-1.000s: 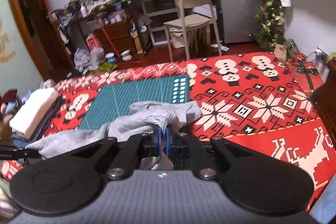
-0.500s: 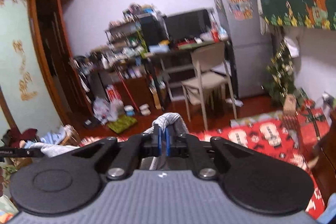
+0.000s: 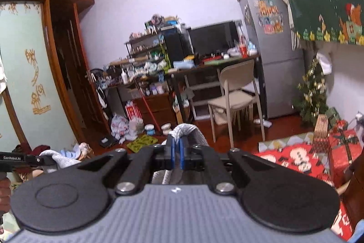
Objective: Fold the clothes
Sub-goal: 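Lift the grey shirt with both tools and shake it out above the mat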
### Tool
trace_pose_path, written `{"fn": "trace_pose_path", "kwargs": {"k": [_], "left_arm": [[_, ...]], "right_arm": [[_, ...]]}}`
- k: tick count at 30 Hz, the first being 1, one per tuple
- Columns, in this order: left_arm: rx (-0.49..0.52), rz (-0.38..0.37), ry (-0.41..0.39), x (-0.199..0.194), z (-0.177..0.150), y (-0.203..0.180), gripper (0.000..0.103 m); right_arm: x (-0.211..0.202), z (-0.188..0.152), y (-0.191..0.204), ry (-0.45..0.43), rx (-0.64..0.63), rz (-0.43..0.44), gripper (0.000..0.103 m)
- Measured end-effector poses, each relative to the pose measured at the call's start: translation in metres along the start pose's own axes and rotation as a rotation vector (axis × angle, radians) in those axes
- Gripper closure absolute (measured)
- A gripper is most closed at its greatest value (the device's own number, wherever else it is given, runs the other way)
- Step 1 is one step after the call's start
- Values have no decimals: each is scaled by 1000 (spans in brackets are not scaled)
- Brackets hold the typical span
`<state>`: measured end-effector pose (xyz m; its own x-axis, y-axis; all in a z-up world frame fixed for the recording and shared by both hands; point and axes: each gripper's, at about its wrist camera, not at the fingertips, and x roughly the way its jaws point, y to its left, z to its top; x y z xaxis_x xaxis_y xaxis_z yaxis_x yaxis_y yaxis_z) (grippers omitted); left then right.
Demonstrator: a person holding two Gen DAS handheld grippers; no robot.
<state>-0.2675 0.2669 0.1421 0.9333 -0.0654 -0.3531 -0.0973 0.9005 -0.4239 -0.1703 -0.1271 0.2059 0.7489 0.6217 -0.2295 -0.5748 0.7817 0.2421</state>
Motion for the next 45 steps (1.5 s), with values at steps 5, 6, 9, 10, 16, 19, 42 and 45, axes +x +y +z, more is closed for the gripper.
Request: {"fn": "trace_pose_path", "kwargs": {"k": [5, 6, 9, 10, 16, 19, 42, 45], "left_arm": [[21, -39, -48, -17, 20, -19, 97], [28, -48, -56, -20, 22, -23, 98], [54, -69, -51, -26, 30, -38, 97], [69, -71, -42, -27, 32, -43, 97], [139, -16, 61, -18, 22, -65, 98], [150, 13, 119, -5, 11, -62, 97], [210, 391, 540, 218, -29, 18, 97], [240, 418, 552, 252, -26, 13, 97]], "right_arm": [[-26, 36, 18, -72, -42, 22, 98], [-33, 44, 23, -86, -47, 30, 98], [-55, 65, 38, -113, -46, 66, 98], [-62, 71, 42, -112, -44, 78, 98], [-74, 75, 60, -11, -24, 110, 98], [-59, 57, 59, 59, -13, 97, 98], [254, -71, -9, 638, -13, -105, 98], [290, -69, -5, 665, -49, -121, 98]]}}
